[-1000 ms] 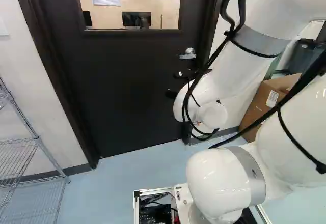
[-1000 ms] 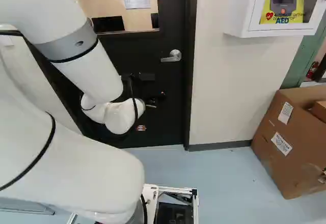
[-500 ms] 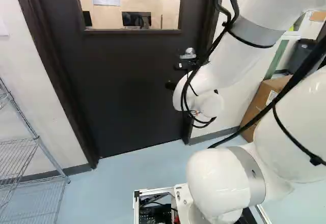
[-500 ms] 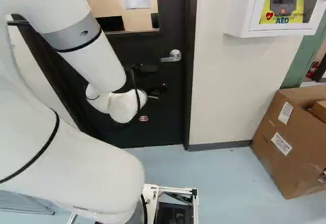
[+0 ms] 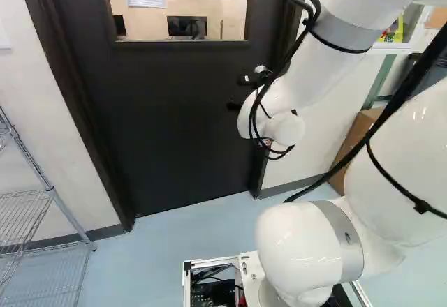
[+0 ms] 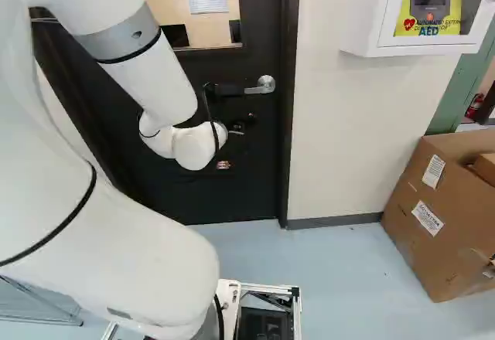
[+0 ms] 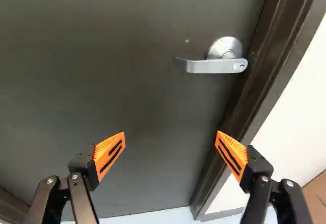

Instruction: Open the door and move inside

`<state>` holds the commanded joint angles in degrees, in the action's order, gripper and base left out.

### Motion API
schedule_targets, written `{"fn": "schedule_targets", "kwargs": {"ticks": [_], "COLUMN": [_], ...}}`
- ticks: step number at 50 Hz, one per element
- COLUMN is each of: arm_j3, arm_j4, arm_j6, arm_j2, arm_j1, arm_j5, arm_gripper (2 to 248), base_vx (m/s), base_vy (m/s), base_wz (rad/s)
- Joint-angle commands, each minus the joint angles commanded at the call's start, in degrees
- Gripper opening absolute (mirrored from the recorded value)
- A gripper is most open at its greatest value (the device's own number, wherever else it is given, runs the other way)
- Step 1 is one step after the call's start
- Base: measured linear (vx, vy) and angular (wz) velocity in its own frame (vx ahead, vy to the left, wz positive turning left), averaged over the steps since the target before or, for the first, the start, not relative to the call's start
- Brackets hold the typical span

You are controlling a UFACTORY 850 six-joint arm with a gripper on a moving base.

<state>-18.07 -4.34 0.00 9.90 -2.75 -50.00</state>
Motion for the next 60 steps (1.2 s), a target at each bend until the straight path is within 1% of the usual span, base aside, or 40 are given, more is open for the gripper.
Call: {"fn": "schedule_targets", "kwargs": {"ticks": [20, 26, 60], "arm_j3": [-4.57, -5.82, -12.58], "arm_j4": [-5.23, -6.31, -9.17], "arm_j6": [0.00, 0.00, 0.00], "arm_j2": [-1.93, -2.42, -4.77], "arm_j1": [-1.76, -2.18, -3.86], "arm_j5": [0.00, 0.00, 0.00], "arm_gripper": [247, 247, 247], "base_vx": [0.000, 0.000, 0.000], "base_vy": [0.000, 0.000, 0.000], "base_wz": [0.000, 0.000, 0.000]}}
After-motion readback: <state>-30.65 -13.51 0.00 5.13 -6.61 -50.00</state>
